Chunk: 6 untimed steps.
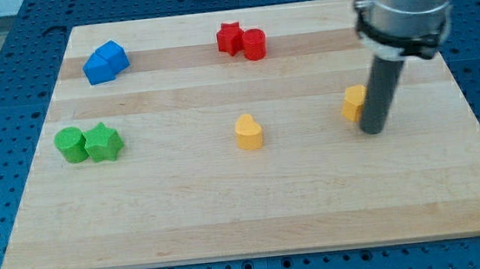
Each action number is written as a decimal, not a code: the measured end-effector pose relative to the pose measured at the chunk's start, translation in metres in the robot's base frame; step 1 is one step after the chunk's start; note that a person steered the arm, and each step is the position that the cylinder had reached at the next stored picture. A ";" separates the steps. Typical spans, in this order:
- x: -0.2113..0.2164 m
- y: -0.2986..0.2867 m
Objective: Move the yellow hexagon at the center
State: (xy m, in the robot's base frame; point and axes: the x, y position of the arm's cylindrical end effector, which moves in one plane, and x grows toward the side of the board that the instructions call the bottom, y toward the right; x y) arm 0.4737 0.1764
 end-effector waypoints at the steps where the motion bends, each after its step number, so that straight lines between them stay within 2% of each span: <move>1: -0.024 0.031; 2: -0.041 0.030; 6: -0.038 -0.036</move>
State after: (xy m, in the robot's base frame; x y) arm 0.4361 0.1400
